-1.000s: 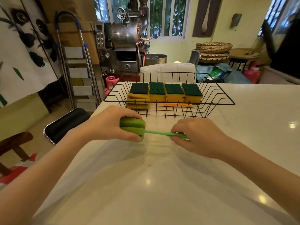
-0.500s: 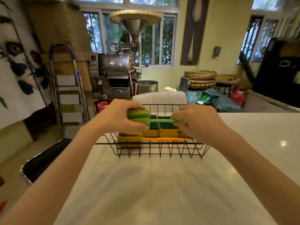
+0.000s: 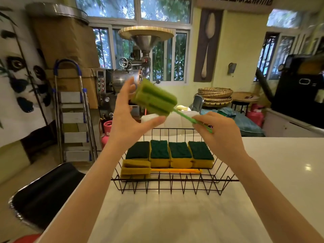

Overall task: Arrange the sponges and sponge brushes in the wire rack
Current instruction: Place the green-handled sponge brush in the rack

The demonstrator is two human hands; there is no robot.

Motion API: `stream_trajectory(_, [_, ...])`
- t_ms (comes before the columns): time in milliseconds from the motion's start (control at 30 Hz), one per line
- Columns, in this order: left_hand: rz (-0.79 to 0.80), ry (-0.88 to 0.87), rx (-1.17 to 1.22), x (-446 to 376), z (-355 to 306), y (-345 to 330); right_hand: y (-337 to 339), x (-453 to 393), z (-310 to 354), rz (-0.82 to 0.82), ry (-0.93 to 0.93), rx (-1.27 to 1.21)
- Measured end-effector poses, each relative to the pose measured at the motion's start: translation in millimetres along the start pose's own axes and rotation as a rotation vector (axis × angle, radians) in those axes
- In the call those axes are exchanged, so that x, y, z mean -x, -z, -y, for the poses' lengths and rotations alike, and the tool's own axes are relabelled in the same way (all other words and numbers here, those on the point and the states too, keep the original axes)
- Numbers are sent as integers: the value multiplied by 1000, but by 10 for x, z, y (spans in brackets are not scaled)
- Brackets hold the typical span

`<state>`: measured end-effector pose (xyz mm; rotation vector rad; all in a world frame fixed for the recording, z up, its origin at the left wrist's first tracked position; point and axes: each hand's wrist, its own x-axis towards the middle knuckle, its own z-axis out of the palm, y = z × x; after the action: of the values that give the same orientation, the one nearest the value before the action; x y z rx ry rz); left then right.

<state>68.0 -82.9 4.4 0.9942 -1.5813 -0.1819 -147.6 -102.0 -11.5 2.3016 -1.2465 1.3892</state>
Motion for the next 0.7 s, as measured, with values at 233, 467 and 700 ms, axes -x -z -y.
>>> stream_trajectory(233, [506,363,236,67,-150,-174,-72,38,169,66,-493,-1001])
stream_trajectory(467, [704,437,77,132,-49,-225,-168,152,223,80,-647,-1177])
stream_trajectory(700, [761,351,-211,81,133,-79,58,71,103,282,-315,-413])
